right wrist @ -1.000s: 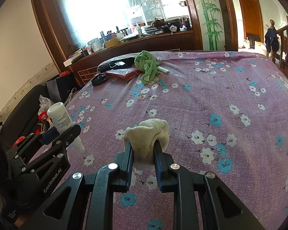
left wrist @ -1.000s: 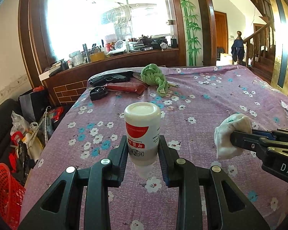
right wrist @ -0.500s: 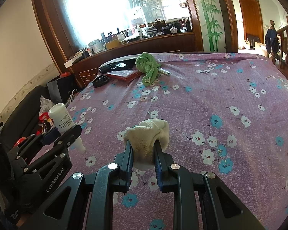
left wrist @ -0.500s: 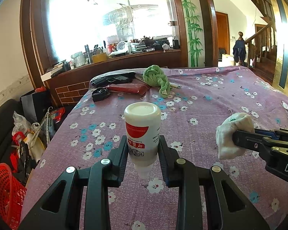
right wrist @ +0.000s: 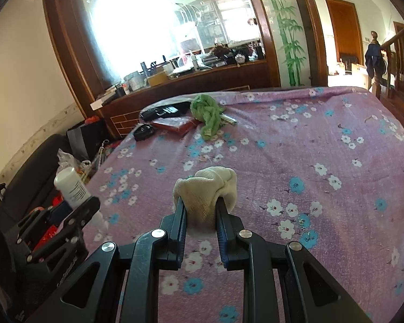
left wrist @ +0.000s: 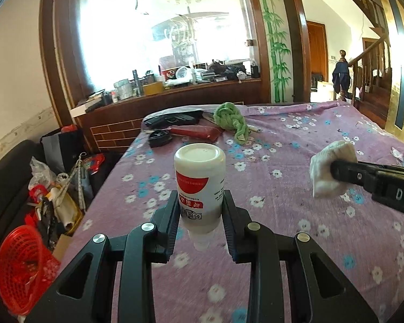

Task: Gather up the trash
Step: 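Carry the white bottle and white cloth over the red basket with both grippers, then open both grippers to drop the bottle and cloth into the basket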

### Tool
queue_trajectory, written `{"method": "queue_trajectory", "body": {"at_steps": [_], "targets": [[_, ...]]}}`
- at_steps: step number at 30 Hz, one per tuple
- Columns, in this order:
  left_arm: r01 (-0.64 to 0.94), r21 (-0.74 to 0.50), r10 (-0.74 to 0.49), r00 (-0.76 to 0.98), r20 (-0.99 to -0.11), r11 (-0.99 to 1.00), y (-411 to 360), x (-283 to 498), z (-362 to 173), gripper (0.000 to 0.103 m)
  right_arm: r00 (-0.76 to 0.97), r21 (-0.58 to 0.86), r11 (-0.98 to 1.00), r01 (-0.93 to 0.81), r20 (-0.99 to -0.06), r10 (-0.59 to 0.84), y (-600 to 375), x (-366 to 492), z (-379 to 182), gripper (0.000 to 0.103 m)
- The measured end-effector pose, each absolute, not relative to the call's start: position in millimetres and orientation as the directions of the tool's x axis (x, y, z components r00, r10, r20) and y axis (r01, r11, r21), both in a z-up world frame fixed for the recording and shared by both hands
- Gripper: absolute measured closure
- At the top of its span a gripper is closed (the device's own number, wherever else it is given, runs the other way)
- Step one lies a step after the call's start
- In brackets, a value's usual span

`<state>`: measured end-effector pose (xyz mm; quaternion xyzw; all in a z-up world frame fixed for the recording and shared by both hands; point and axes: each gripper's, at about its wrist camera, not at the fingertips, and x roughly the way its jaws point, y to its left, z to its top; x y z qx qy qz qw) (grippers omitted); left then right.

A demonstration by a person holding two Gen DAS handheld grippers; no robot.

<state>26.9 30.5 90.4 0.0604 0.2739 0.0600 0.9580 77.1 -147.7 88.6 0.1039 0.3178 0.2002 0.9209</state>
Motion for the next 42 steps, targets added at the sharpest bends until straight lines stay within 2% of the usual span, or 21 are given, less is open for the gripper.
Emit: {"method": "queue_trajectory", "body": {"at_steps": [20,42], "targets": [[-0.258,0.066,0.258,0.842,-0.474,0.964,148.3,-76.0,113.2,0.074,0.579,0.284,0.798,-0.532,-0.566,0.587,-17.2,5.7,104.6,0.081],[-0.512,-0.016,0.432,0.74,-0.516,0.859,305.4,-136.3,99.4,0.074,0.391,0.261,0.639,-0.723,-0.609,0.69,143.7,-24.4,119.0,0.08]]}}
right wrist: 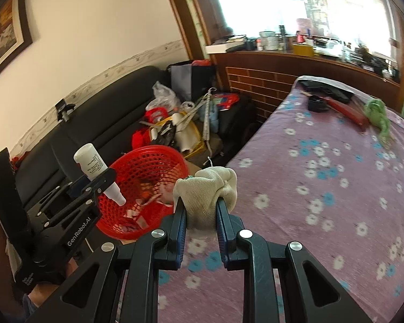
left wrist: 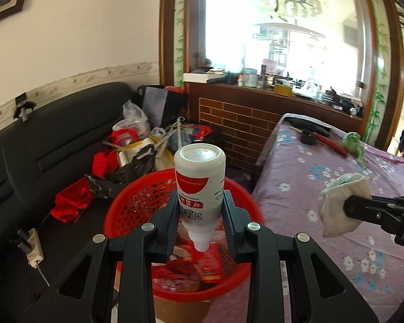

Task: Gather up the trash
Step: 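Open both grippers to drop the bottle and cloth into the basket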

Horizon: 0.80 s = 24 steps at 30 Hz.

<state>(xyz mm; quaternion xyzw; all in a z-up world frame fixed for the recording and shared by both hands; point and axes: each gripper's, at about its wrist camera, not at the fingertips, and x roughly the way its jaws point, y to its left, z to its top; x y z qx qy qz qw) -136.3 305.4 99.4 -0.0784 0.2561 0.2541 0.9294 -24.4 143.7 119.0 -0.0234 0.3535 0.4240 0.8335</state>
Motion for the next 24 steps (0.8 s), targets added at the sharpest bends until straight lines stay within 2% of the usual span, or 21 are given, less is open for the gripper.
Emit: {"method": "queue_trajectory", "body": {"at_steps": [24], "targets": [[-0.582,-0.042,0.456,0.679,-0.575,0.812,359.1,-139.4,68.8,0.074,0.3,0.263,0.581,-0.77,-0.655,0.694,226.1,-14.5,105.3,0.08]]}}
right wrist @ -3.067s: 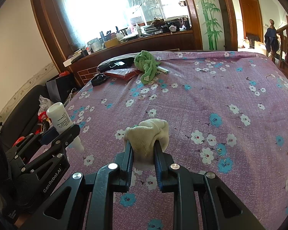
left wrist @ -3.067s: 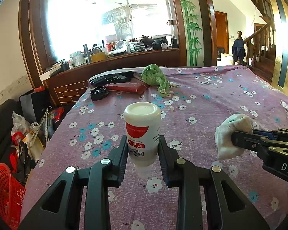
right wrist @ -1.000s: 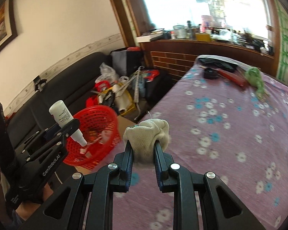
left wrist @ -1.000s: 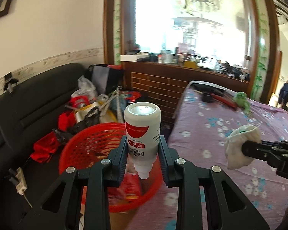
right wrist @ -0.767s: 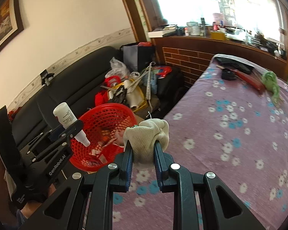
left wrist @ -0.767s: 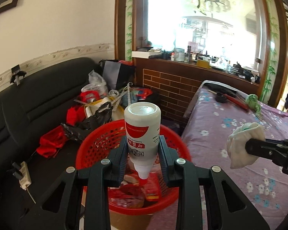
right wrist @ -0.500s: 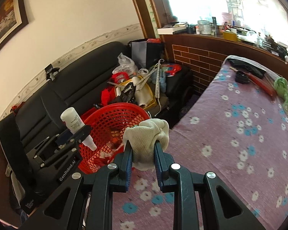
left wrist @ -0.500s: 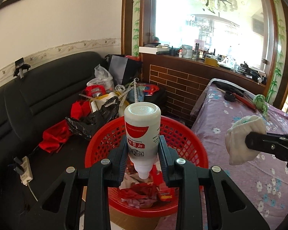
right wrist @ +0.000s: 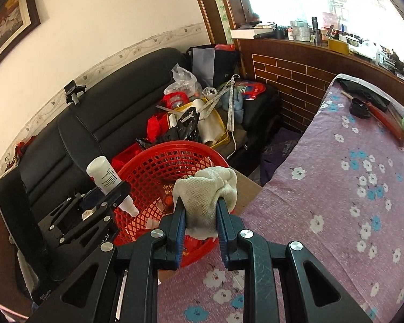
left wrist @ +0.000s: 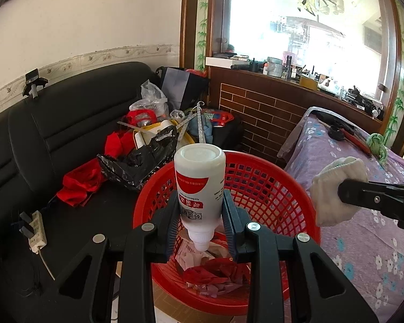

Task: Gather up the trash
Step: 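Open both grippers to drop the bottle and cloth into the basket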

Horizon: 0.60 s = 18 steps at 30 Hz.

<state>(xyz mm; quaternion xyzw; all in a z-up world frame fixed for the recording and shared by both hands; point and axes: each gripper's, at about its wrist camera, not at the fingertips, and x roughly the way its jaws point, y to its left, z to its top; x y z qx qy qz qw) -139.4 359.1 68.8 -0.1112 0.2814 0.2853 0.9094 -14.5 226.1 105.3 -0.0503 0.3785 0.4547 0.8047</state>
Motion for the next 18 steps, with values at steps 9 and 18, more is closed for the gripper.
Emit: {"method": "queue_trajectory", "body": {"at_steps": [9,18], "targets": [[-0.584,-0.037,0.451,0.664,-0.597,0.811,362.9,-131.1,59.6,0.074,0.301,0.242,0.588,-0.772,-0.675,0.673,246.2,-7.1,94.5,0.08],[-0.58,-0.031,0.444,0.656,-0.611,0.814,366.6,-126.1,52.4,0.074,0.305,0.23,0.606,-0.762,-0.697,0.648,261.6,2.2,81.9,0.079]]}}
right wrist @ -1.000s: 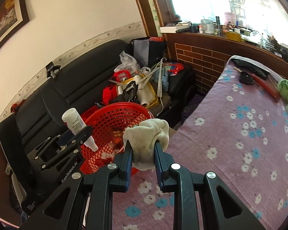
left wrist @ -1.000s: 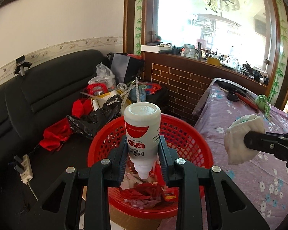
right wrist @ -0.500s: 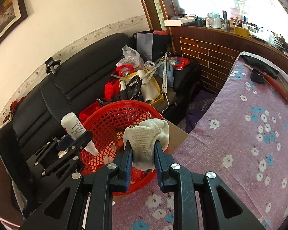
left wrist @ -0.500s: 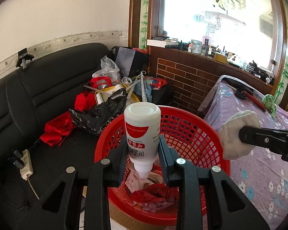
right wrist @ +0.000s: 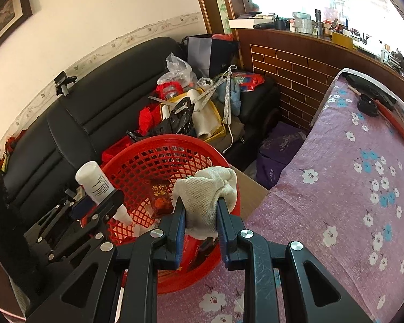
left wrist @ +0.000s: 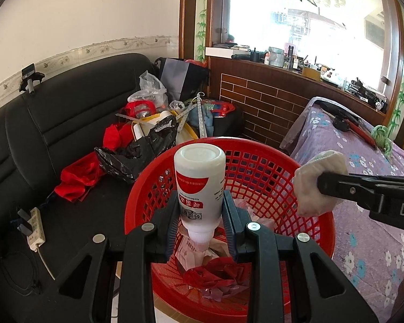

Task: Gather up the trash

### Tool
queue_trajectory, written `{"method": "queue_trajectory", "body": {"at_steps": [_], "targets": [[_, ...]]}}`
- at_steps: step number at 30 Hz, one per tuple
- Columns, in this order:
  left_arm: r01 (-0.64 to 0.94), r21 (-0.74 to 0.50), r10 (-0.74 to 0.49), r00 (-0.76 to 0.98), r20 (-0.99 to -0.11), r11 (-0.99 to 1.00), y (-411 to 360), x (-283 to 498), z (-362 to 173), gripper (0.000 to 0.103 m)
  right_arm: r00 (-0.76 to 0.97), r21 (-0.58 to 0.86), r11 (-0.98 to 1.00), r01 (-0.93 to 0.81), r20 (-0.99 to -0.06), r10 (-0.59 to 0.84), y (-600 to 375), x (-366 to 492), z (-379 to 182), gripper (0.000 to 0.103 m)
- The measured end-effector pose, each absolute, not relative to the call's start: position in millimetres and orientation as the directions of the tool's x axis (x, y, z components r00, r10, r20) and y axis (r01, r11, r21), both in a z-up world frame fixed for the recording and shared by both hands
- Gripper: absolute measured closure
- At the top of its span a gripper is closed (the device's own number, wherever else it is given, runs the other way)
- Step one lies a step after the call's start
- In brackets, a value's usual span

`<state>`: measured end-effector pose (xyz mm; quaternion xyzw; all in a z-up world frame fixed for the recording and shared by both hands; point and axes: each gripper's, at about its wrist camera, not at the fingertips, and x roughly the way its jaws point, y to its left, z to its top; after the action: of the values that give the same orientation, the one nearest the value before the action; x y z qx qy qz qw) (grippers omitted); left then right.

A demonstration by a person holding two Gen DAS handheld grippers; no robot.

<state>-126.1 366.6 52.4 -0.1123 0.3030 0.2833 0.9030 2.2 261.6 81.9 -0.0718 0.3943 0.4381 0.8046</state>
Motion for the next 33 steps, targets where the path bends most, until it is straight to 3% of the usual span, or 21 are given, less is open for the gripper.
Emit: {"method": "queue_trajectory", "body": {"at_steps": [7,17,19,21,31,33], "targets": [[-0.577,-0.037,0.434,0.654,-0.62,0.816,369.4,-123.8,48.8,0.074,0.304,0.228,0.612,-0.757,-0.706,0.639,268.9,7.0,77.4,0.079],[-0.574,-0.037,0.434,0.658,-0.615,0.818,368.1,-123.2,48.4,0.074,0.309,0.233,0.615,-0.753,-0.7,0.644,271.1,7.9,79.3,0.068],[-0.571,-0.037,0.433,0.661,-0.613,0.82,367.5,-122.5,49.4,0.067,0.311,0.234,0.616,-0.752,-0.698,0.645,269.9,8.0,80.6,0.066],[-0.579,-0.037,0.444,0.663,-0.603,0.815,366.5,-123.6,51.5,0.05,0.313,0.242,0.617,-0.748,-0.692,0.651,267.2,8.1,82.9,0.064],[-0.584,-0.036,0.459,0.673,-0.579,0.811,360.7,-129.1,61.0,0.037,0.339,0.254,0.618,-0.744,-0.653,0.677,252.4,1.2,100.2,0.054],[-0.59,-0.035,0.466,0.671,-0.577,0.807,359.9,-131.3,62.4,0.031,0.354,0.252,0.626,-0.738,-0.645,0.677,246.4,0.2,103.8,0.046]]}}
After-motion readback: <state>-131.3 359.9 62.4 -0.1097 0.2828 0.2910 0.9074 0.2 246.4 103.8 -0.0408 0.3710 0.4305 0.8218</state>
